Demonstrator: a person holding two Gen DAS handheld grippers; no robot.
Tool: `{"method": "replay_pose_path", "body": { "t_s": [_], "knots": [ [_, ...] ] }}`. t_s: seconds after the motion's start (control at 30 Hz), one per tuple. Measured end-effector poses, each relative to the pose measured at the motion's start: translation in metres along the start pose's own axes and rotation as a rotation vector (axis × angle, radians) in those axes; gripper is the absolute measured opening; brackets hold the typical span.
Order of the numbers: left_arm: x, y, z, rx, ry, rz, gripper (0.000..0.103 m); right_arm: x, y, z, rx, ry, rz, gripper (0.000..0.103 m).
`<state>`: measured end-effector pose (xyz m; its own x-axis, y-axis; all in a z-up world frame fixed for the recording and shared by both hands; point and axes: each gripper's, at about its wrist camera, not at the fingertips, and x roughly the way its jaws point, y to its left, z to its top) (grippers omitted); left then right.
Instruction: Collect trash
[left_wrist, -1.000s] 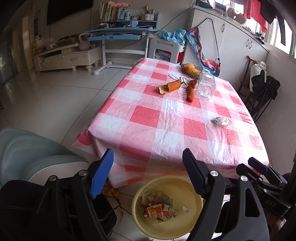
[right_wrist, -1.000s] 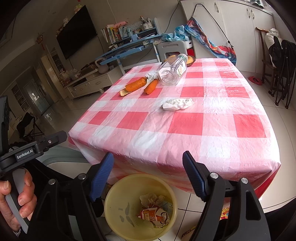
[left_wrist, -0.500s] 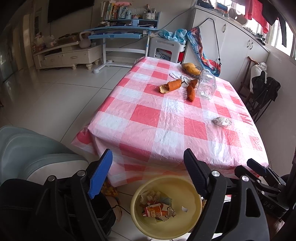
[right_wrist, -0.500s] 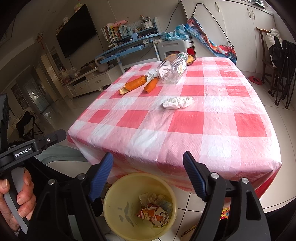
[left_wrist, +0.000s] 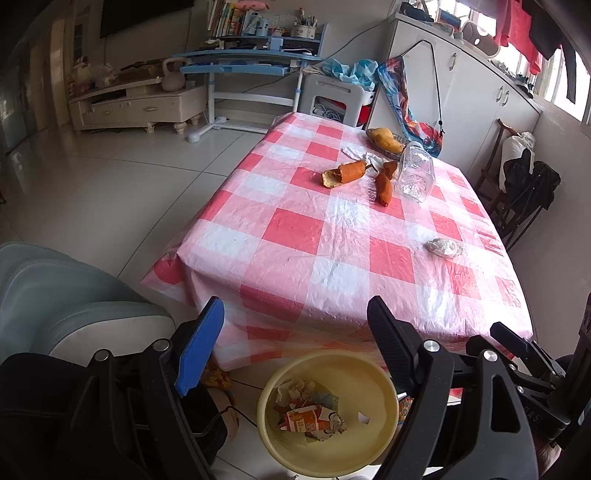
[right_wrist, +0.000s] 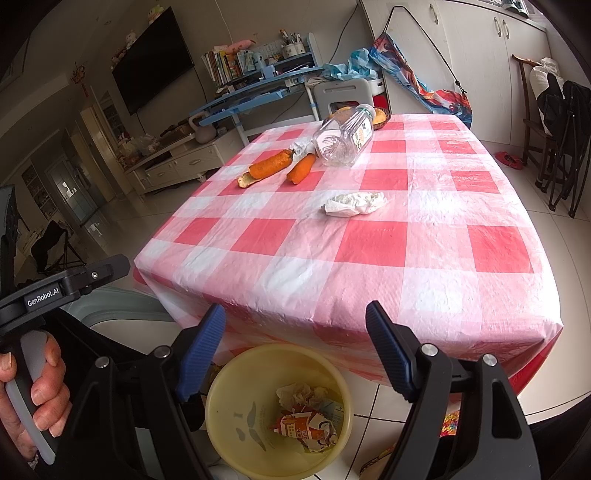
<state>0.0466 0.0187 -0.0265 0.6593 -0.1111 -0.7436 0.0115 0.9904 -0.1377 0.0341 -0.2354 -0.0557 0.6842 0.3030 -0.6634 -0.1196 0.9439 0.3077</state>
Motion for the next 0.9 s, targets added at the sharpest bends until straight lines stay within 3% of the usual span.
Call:
{"method": "replay_pose_path", "body": {
  "t_s": [0.33, 0.6, 0.9],
  "knots": [
    [-0.002, 0.004, 0.012, -0.041, 0.009, -0.035, 0.077, -0.005, -0.007, 0.014, 0.03, -0.023, 0.01, 0.075],
    [-0.001, -0.012, 0.067, 0.051, -0.038, -0.037, 0.081, 0.011, -0.019, 0.045, 0.038, -0.006, -0.02, 0.075],
    [0.075, -0.043, 0.118, 0.159, 0.039, -0.019, 0.083, 0.047, -0.018, 0.057, 0.04, 0.049, -0.009, 0.075]
  ]
}}
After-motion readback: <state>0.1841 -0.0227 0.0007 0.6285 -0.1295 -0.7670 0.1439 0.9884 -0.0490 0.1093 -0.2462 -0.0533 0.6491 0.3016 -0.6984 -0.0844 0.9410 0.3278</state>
